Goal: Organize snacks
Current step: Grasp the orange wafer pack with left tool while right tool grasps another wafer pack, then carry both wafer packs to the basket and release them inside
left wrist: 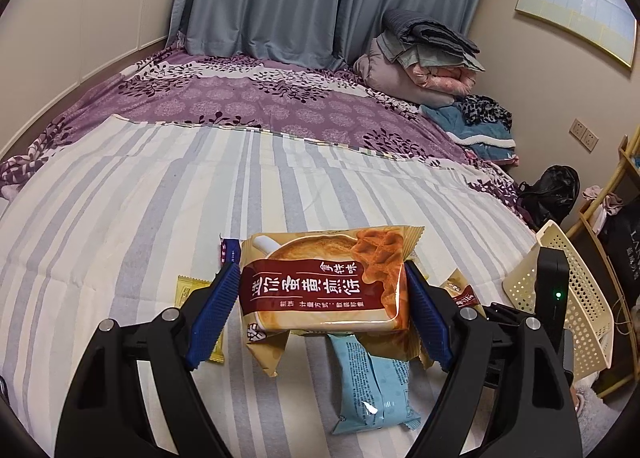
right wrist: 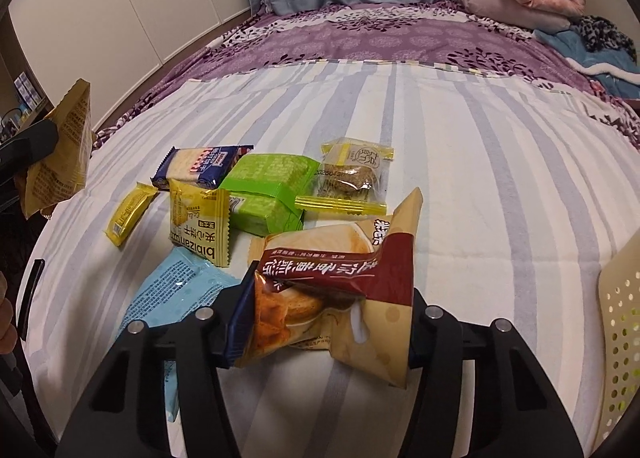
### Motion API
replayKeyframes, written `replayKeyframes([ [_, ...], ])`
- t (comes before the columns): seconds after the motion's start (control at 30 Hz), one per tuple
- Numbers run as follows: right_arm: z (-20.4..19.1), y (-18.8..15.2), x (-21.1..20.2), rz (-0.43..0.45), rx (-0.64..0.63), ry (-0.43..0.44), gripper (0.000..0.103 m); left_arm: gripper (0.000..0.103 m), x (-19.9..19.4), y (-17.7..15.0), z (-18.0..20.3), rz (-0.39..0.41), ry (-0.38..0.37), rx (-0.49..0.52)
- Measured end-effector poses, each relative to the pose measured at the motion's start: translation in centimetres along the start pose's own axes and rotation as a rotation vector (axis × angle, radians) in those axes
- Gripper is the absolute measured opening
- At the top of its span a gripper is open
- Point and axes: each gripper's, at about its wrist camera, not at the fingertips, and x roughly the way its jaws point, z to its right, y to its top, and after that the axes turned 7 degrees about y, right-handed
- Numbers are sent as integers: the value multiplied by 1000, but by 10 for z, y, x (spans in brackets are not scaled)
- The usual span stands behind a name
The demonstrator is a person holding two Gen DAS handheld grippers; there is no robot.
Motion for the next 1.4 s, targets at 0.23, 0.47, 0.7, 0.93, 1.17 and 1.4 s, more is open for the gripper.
replayKeyframes([
  [0.23,5,2,-30,78,41,4,55,82,-11,2,6,22,-5,12],
  [0.47,8,7,-78,203,52,-22,55,82,-27,5,17,44,-15,35],
  [0.7,23,4,-124,313,101,-39,55,82,-43,9,32,69,-19,60],
  [0.93,39,-8,-171,416,118,-102,55,82,-60,12,54,97,-41,99],
  [1.17,73,-35,-221,496,190,-186,55,82,-69,13,83,113,-71,144],
  [1.4,114,-63,-258,543,263,-316,55,82,-72,13,117,115,-106,195],
])
